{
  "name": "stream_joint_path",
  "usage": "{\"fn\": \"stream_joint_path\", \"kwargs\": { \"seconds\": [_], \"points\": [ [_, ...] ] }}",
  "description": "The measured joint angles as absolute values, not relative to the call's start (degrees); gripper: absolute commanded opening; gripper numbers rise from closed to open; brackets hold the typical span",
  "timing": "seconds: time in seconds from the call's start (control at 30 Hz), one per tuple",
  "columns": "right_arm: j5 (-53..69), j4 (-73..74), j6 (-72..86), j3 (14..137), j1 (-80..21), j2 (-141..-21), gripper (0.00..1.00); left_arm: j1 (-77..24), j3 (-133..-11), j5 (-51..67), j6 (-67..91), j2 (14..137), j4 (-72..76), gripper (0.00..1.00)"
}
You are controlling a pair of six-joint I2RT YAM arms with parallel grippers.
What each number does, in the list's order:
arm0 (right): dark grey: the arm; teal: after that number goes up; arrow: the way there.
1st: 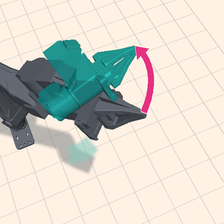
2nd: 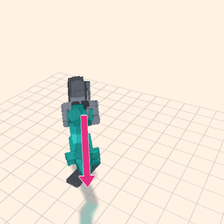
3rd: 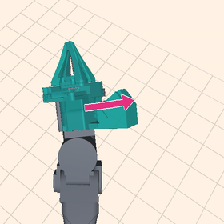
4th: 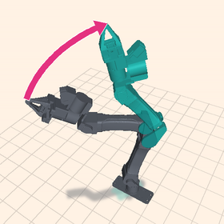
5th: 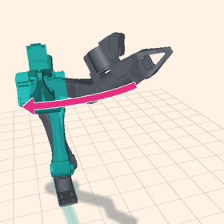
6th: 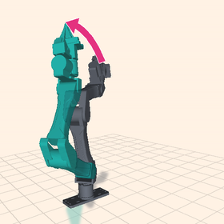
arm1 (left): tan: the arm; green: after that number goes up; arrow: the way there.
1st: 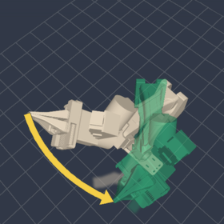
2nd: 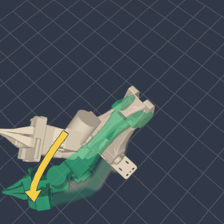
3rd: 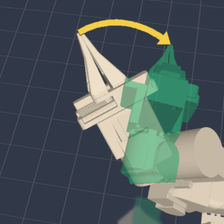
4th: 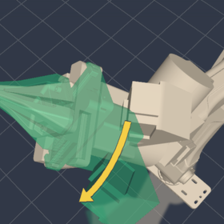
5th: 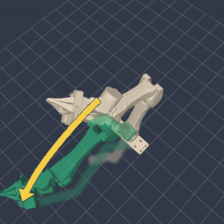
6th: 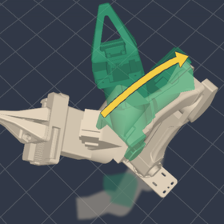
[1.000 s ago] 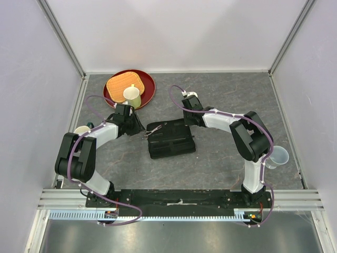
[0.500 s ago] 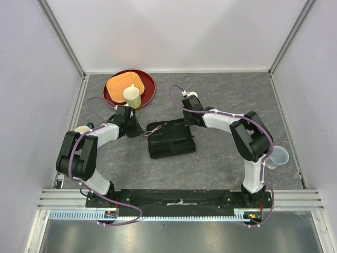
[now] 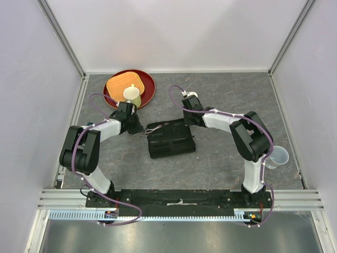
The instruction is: Sort the hair-cutting tools
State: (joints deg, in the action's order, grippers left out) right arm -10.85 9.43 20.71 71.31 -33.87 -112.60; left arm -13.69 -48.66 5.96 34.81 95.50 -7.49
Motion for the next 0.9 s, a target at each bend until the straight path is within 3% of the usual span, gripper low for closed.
{"fn": "stream_joint_path", "kwargs": {
  "seconds": [0.9],
  "points": [
    [-11.0, 9.3, 20.7, 71.3, -33.9, -112.7, 0.04, -13.7, -51.5, 7.6, 23.5, 98.8, -1.1, 0.02]
  ]
}}
